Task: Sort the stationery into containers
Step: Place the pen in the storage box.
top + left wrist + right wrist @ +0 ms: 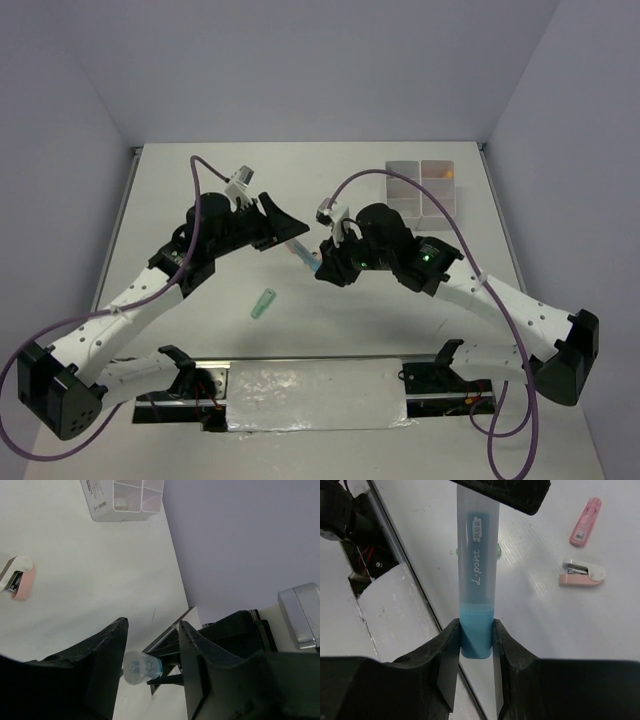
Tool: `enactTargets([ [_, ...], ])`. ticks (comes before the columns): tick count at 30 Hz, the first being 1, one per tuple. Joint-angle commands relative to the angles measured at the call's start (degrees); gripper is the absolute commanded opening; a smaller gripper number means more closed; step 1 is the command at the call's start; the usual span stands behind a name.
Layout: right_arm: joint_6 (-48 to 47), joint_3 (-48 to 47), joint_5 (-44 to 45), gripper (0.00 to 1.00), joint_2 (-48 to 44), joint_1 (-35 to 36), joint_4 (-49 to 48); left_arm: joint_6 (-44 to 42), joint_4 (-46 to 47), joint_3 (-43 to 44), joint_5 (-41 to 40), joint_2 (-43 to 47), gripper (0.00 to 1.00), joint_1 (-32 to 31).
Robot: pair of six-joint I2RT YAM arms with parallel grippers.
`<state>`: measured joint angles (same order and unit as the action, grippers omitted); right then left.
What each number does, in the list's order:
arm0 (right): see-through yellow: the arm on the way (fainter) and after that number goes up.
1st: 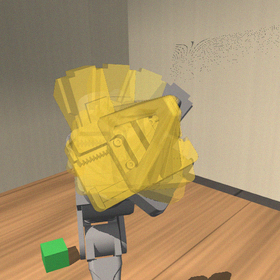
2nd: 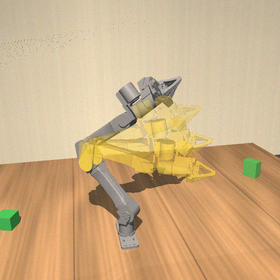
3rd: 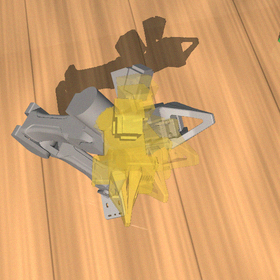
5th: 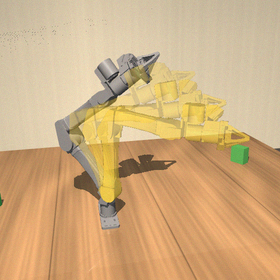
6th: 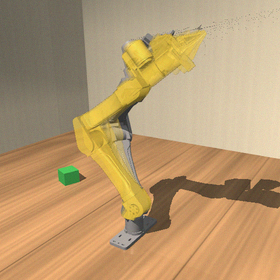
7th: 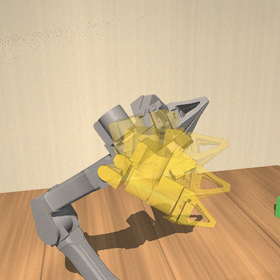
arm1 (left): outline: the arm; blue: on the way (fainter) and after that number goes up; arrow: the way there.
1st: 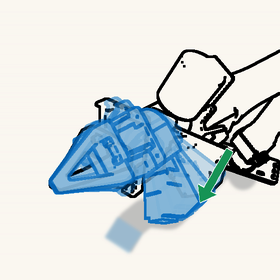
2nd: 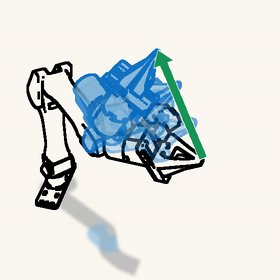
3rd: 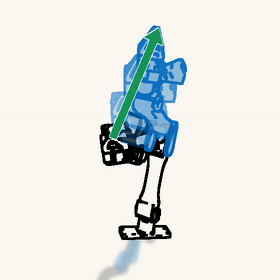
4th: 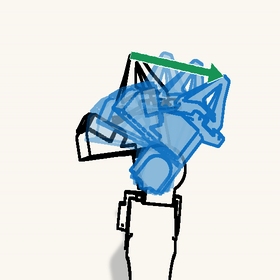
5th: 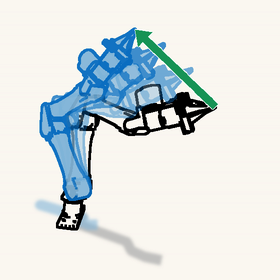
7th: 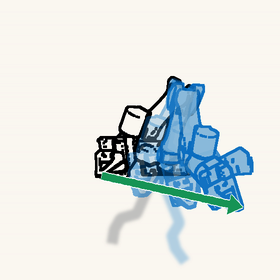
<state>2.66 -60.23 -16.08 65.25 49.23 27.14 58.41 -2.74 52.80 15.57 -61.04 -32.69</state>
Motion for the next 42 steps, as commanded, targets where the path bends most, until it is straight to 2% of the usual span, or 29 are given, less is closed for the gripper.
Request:
enactTargets([
  [1, -0.5, -4.4, 2.6, 0.00, 1.5, 0.3, -0.4, -0.8, 2.9, -0.3, 2.9, -0.1, 0.56, 0.0],
  [5, -0.8, -7.4, 4.7, 0.00, 3.7, 0.3, 1.6, -1.1, 2.9, -1.4, 3.7, 0.5, 0.58, 0.1],
  [10, -0.9, -8.7, 7.1, 0.00, 5.1, 0.4, 2.2, -1.7, 2.9, -1.6, 3.8, 1.5, 0.65, 0.1],
  [11, -1.0, -9.2, 6.8, 0.00, 5.1, 0.4, 2.6, -2.0, 2.9, -1.5, 3.8, 1.5, 0.62, 0.1],
  [12, -1.2, -9.5, 6.2, 0.00, 5.5, 0.4, 2.7, -2.2, 2.9, -1.2, 4.0, 1.4, 0.46, 0.1],
  [13, -1.8, -9.6, 5.2, 0.00, 5.6, 0.4, 3.2, -2.7, 1.3, -0.9, 3.9, 1.4, 0.15, 0.1],
  [14, -2.0, -9.6, 4.9, 0.00, 5.5, 0.4, 3.4, -3.0, 0.7, -0.2, 3.2, 1.3, 0.06, 0.0],
  [15, -2.1, -9.4, 4.7, 0.00, 5.2, 0.4, 3.4, -3.3, 0.5, -0.1, 2.9, 1.2, 0.00, 0.1],
  [19, -4.8, -7.6, 1.8, 0.02, 3.1, 0.4, 2.8, -4.2, 0.3, 0.4, 1.9, 1.1, 0.00, 0.2],
  [22, -4.9, -6.2, 0.9, 0.09, 1.5, 0.4, 1.4, -3.1, 2.1, -0.1, 2.5, 0.9, 0.00, 0.1],
  [23, -4.2, -5.7, 2.2, 0.34, 0.8, 0.4, 0.6, -2.7, 2.2, -0.8, 2.7, 1.3, 0.00, 0.2],
  [24, -2.3, -5.2, 3.9, 0.48, -0.6, 0.3, -0.3, -1.9, 5.3, -1.4, 2.7, 1.5, 0.00, 0.1],
  [25, 0.0, -3.6, 5.2, 0.57, -1.5, 0.0, -3.0, -0.6, 6.4, -2.0, 2.8, 1.9, 0.00, 0.1],
  [26, 1.6, -2.6, 6.6, 0.70, -3.7, -1.5, -4.6, 0.0, 7.3, -3.1, 2.5, 2.8, 0.00, 0.1],
  [27, 6.8, -1.4, 6.9, 0.75, -5.0, -2.6, -6.7, 1.4, 8.7, -3.6, 1.8, 3.4, 0.00, 0.2],
  [29, 14.3, 4.1, 5.4, 0.75, -9.6, -6.7, -15.4, 3.5, 12.2, -7.0, -0.2, 6.2, 0.00, 0.2],
  [30, 23.4, 6.8, 4.4, 0.75, -11.2, -7.3, -19.5, 6.2, 18.0, -8.6, -0.9, 7.3, 0.00, 0.0],
  [31, 27.6, 12.9, 3.3, 0.75, -12.7, -7.4, -29.2, 7.8, 21.3, -12.2, -2.4, 8.5, 0.00, 0.1],
  [32, 31.1, 15.2, 3.0, 0.74, -14.8, -7.5, -33.4, 9.2, 24.9, -14.2, -3.1, 10.7, 0.00, -0.1],
  [33, 37.4, 19.5, 1.6, 0.73, -15.2, -7.3, -41.8, 11.8, 32.2, -15.9, -4.0, 11.6, 0.00, -0.3],
  [35, 43.5, 22.2, -0.3, 0.69, -15.8, -7.3, -49.2, 13.9, 38.6, -20.7, -6.6, 13.9, 0.00, -0.6],
  [39, 48.7, 22.6, -5.2, 0.66, -12.9, -7.1, -59.0, 16.5, 54.7, -26.6, -8.7, 15.5, 0.00, -1.6],
  [42, 51.5, 22.4, -7.7, 0.65, -10.2, -6.6, -64.5, 16.5, 59.8, -28.1, -9.1, 15.8, 0.00, -2.2],
])
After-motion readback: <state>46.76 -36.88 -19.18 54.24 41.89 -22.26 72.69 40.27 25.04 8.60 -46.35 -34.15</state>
